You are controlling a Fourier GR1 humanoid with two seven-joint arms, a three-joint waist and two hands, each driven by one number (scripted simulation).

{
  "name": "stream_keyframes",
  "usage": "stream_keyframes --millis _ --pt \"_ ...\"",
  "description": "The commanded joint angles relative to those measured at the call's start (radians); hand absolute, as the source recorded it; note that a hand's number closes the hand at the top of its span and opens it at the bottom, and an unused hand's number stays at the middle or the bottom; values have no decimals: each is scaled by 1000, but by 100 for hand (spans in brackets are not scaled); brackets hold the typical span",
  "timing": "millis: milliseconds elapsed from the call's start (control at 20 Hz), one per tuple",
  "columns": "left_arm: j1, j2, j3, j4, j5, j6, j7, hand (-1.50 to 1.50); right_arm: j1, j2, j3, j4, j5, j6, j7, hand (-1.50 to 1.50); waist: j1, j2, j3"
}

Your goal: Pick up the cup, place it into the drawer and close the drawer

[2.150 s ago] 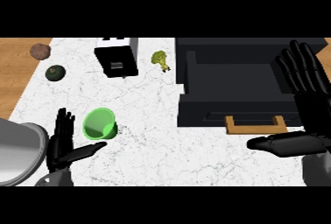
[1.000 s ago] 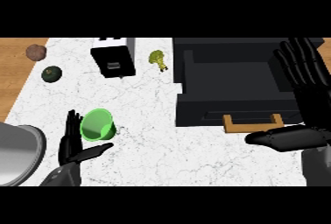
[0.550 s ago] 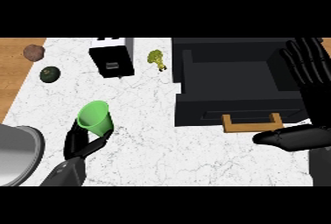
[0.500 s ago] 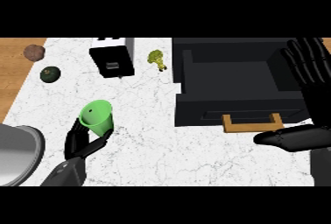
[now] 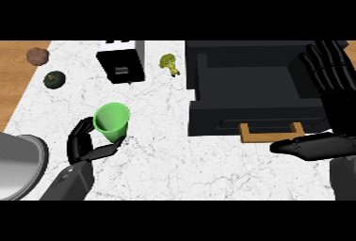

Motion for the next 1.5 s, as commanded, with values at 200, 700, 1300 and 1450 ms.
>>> stream_keyframes --millis 200,700,1300,1450 --pt "-33 10 -19 -26 -11 -129 -127 150 -9 9 -9 22 3 -7 -37 -150 3 1 0" --pt "-168 -51 -150 -273 -41 -188 123 150 49 -31 -58 9 -31 24 -13 -150 36 -19 5" --pt "-427 -151 -302 -556 -11 37 606 150 22 -24 -51 37 -22 19 -26 -150 22 -14 4" --pt "-516 -151 -360 -544 12 115 678 150 -3 -16 -26 -30 -3 -17 46 -150 10 -13 3"
